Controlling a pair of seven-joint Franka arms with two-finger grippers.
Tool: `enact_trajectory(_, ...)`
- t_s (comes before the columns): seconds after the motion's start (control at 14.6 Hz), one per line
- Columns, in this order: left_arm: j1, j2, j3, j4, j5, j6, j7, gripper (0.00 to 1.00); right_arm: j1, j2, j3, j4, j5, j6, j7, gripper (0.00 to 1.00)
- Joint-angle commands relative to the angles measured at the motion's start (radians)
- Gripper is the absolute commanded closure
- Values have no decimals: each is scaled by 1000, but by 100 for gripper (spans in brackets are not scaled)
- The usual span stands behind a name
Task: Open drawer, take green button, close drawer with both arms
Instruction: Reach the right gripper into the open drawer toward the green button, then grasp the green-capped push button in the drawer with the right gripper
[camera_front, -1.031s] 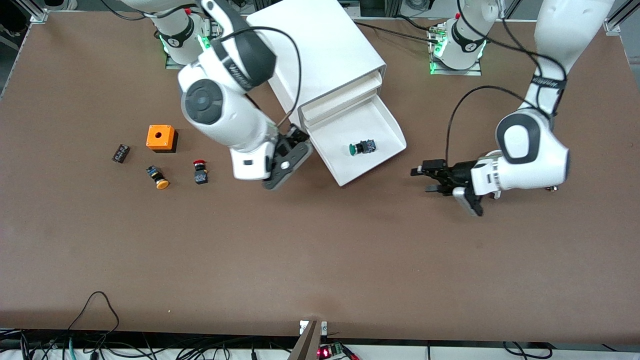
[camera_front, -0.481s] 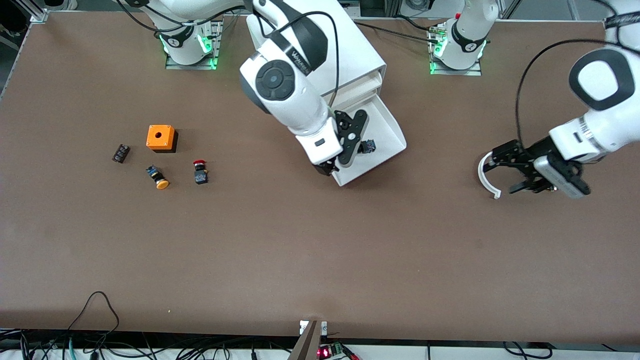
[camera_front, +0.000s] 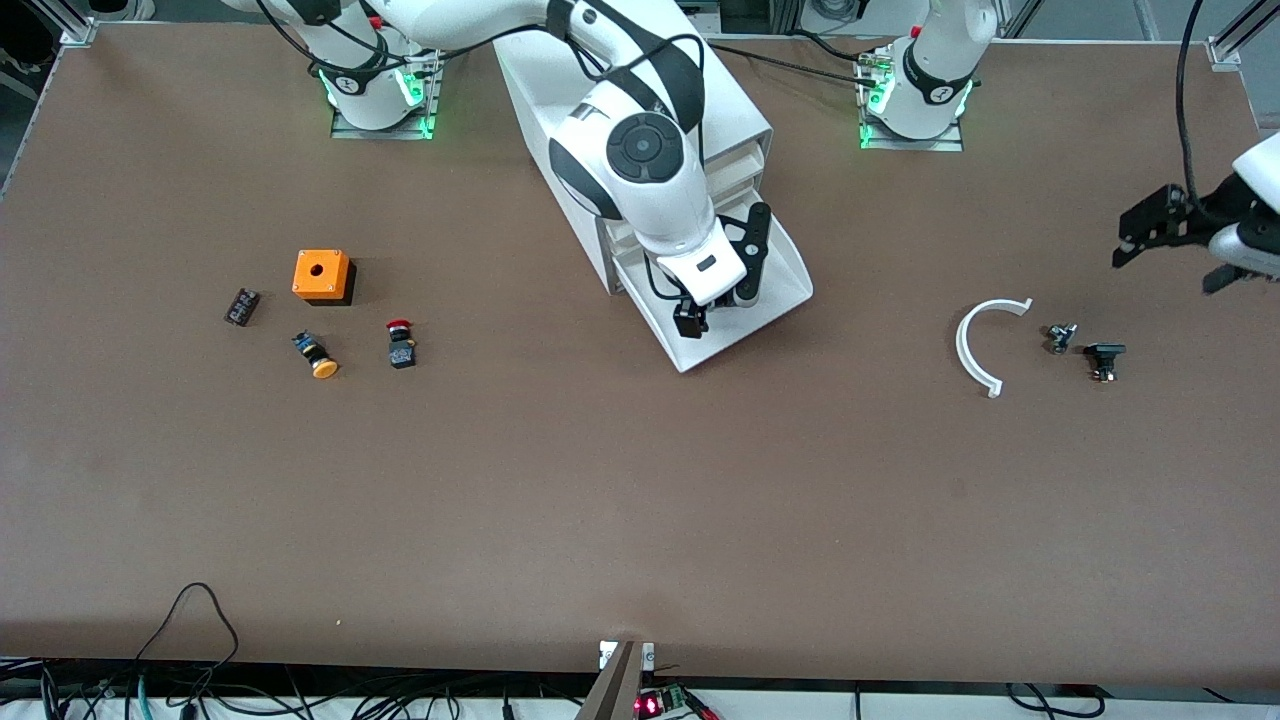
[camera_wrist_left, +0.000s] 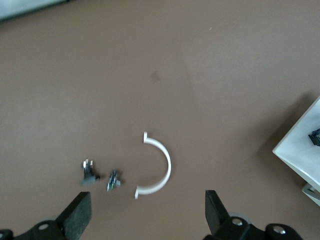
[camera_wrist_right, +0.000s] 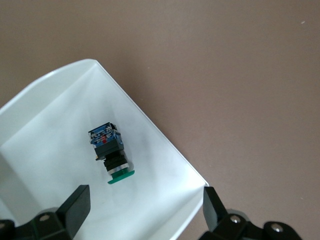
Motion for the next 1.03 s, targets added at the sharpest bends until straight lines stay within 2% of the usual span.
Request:
enact_trajectory(0.0, -31, 17, -3, 94, 64, -159, -206, 0, 10, 62, -12, 40, -13, 60, -20, 0)
enact_trajectory(0.27, -26, -3, -5, 122, 43, -185, -233, 0, 31, 102, -23, 40, -14, 109, -18, 0)
enact_trajectory(0.41, -11, -3, 3, 139, -10, -193, -217, 0, 51, 122, -43, 40, -13, 109, -31, 0)
enact_trajectory(0.96, -11, 0, 5, 134, -7, -162, -231, 0, 96, 125, -44, 37, -11, 55, -41, 0)
